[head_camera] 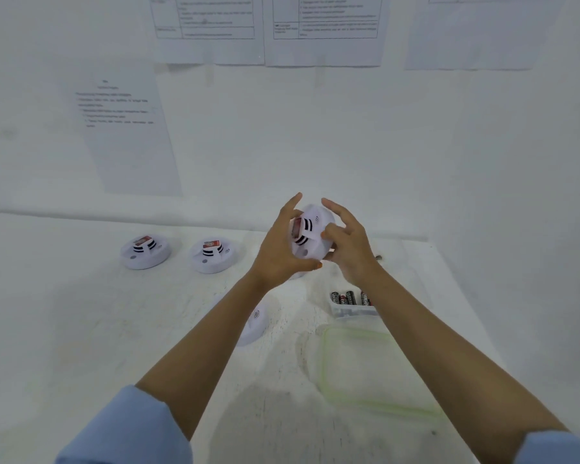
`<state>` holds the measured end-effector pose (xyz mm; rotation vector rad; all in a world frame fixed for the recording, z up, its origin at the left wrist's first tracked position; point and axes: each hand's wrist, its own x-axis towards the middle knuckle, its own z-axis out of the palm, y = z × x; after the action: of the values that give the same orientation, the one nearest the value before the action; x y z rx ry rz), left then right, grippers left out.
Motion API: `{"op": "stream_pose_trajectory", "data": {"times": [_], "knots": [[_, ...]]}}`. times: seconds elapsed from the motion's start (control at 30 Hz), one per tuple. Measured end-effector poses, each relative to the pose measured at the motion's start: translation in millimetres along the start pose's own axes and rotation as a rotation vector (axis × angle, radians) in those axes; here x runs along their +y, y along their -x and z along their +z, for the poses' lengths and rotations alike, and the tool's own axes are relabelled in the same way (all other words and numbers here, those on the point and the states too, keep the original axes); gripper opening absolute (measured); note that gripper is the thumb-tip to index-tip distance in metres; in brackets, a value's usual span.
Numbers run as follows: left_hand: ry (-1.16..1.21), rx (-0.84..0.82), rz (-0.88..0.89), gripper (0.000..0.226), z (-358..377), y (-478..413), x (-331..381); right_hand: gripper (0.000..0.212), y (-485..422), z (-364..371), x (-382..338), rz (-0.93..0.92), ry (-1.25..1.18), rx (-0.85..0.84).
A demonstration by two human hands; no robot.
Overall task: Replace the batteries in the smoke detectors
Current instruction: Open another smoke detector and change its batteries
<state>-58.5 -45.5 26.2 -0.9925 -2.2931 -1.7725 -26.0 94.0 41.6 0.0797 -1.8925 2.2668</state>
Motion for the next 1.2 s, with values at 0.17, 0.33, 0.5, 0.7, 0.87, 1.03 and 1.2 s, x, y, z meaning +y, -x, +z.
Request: {"op": "stream_pose_trajectory", "data": {"times": [0.17,0.33,0.5,0.7,0.87,1.03,1.2], "knots": [[0.116,-0.008,-0.148,0.075,-39,13,-3,0.041,-1,38,27,0.105,-0.383,0.079],[0.345,0.024,-0.393,0.060,-97,35,-25,0.068,-2,92,48,0.133,-0.489,0.110],[0.484,-0.052,-0.487,0.070,-159,67,-54,0.043,10,162,68,0.167,-0.409,0.106],[0.470,-0.085,-0.520,0.067,-211,106,-91,0.074,24,218,104,0.254,-0.023,0.052],[0.479,-0.086,-0.555,0.069,-228,127,-103,0.073,30,240,124,0.262,0.022,0.056],[0.437,-0.053,-0.571,0.072,-237,136,-102,0.078,33,252,134,0.168,0.164,0.035],[0.410,-0.026,-0.562,0.071,-239,139,-98,0.078,34,258,140,0.120,0.185,0.039]]}}
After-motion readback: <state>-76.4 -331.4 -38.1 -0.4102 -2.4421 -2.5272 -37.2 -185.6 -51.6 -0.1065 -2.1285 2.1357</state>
